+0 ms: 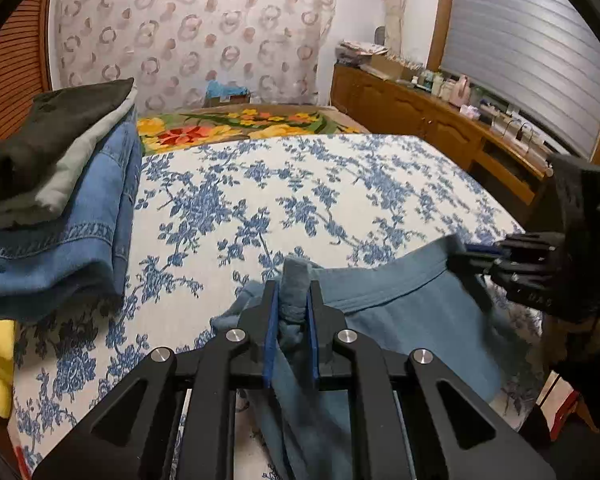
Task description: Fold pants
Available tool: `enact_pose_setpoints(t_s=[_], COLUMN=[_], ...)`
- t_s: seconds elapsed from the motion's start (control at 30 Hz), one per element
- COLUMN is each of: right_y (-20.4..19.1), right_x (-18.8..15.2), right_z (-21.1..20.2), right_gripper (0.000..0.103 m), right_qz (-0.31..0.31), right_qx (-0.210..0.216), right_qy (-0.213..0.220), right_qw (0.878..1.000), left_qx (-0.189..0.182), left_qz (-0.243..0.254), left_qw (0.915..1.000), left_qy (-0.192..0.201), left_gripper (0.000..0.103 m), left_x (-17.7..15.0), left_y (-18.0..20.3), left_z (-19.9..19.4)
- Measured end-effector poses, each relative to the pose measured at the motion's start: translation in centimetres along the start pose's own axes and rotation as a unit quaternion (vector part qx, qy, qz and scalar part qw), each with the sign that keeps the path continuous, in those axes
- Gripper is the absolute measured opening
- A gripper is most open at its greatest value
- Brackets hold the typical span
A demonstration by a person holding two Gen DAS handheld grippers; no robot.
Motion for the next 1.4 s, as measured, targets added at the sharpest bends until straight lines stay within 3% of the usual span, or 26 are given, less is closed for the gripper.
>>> enact_pose_setpoints(t_s=[0.1,0.2,0.27,0.4,0.43,0.47,0.7,0.9,1.07,1.4], right_y=[-0.1,-0.2,-0.1,-0.1,-0.1,-0.1,0.1,-0.4,0.1,0.0], right_x=[0.1,0.1,0.1,0.1,0.1,0.0,0.0,-0.6,-1.6,-2.7], right_z=[-0.1,-0.2,-0.3,-0.5,-0.5,-0.5,-1.4,-3.5,-4.9,-5.7], right_gripper=[0.011,0.011,0.011,0.011,0.011,0.011,0.012,0.029,0.038,0.041], right_qz=[-0.003,-0.005,-0.007,-0.006,-0.007,-0.007,-0.007,-0.015,-0.003,0.017], right_qx=[-0.002,-0.004,-0.005,-0.004,-0.004,-0.004,-0.004,-0.014,-0.018,-0.019], right_qy=[0.001,0.001,0.002,0.001,0.001,0.001,0.009,0.018,0.011,-0.019], right_qw=[1.0,1.0,1.0,1.0,1.0,1.0,1.0,1.0,1.0,0.999], left_qx=[0.007,0.008,0.005,-0.002,-0.002,-0.003,-0.004,-0.001,-0.004,0.015], left_qz=[0.008,0.015,0.012,0.008,0.007,0.005,0.002,-0.005,-0.013,-0.028], left_qw=[0.9999,0.9999,0.9999,0.9999,0.9999,0.9998,1.0,1.0,0.9999,0.9994], left_qy=[-0.001,0.003,0.007,0.013,0.014,0.016,0.004,-0.004,-0.007,-0.016], left_gripper=[0.017,0.03,0.043,0.06,0.074,0.079,0.079,0.079,0.079,0.079], left_x=[-0.2,-0.2,-0.2,-0.1,-0.1,-0.1,-1.0,-2.1,-3.0,-4.3], left_y=[0.4,0.7,0.8,1.1,1.1,1.1,1.2,0.8,0.3,-1.1], left_z=[-0.3,-0.7,-1.1,-1.8,-1.8,-1.9,-2.0,-2.2,-2.9,-3.2])
Point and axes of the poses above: each gripper's, at about its wrist camera, not at the fingertips, and z roughly the way its jaws point, y to its right, x to its top, the point moved 1 cm from there along z, roughly the way its jaws point, and after that the axes turned 10 degrees about y, right-handed, at the moved point
